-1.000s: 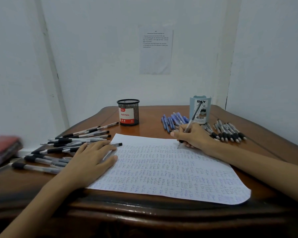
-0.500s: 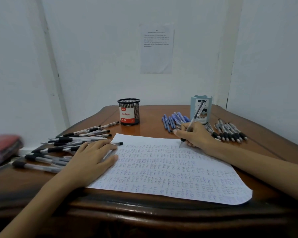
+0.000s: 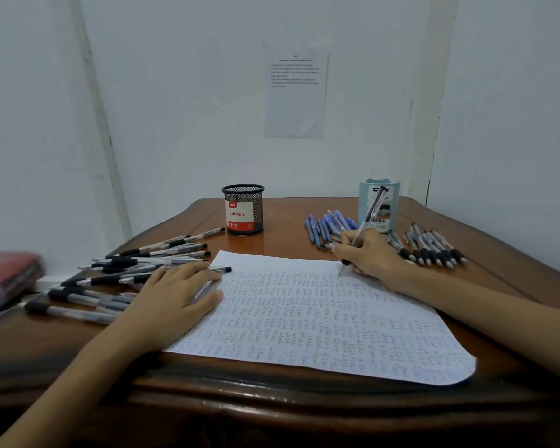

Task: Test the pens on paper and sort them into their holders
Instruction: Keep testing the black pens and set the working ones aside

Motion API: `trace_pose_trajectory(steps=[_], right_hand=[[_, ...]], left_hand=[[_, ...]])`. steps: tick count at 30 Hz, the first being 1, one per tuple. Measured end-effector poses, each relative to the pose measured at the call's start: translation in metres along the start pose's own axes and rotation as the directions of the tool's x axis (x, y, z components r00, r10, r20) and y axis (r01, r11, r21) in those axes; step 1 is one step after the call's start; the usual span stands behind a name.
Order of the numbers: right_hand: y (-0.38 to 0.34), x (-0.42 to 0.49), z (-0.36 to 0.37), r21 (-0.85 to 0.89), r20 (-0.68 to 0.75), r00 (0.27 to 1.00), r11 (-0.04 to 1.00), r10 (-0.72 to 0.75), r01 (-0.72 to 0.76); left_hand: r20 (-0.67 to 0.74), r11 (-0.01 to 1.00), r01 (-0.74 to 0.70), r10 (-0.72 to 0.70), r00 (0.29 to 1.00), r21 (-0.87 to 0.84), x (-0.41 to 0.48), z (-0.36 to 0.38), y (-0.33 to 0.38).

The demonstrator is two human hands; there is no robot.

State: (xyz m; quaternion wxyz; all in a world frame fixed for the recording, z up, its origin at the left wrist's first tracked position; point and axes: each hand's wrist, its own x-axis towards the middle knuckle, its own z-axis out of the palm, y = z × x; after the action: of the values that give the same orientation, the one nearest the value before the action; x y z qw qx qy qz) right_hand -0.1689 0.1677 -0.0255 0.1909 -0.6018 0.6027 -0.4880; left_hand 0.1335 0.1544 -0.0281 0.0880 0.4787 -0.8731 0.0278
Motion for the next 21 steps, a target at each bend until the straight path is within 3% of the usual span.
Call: trace_pose_trajectory(steps=[17,21], right_hand=[[-0.006,-0.005,0.002,-0.087,-0.011,0.996,0.992,-0.092,0.091],[-0.014,-0.012,0.000,0.178,0.037,0.996,0.981,-0.086,0.078]], left_hand=[[0.000,1.000,-0.003,0.003,1.000,-0.003,-0.001,-0.001,0.001],[-0.007,1.000,0.003,-0.003,1.000,-0.005,0.000,0.000,-0.001]])
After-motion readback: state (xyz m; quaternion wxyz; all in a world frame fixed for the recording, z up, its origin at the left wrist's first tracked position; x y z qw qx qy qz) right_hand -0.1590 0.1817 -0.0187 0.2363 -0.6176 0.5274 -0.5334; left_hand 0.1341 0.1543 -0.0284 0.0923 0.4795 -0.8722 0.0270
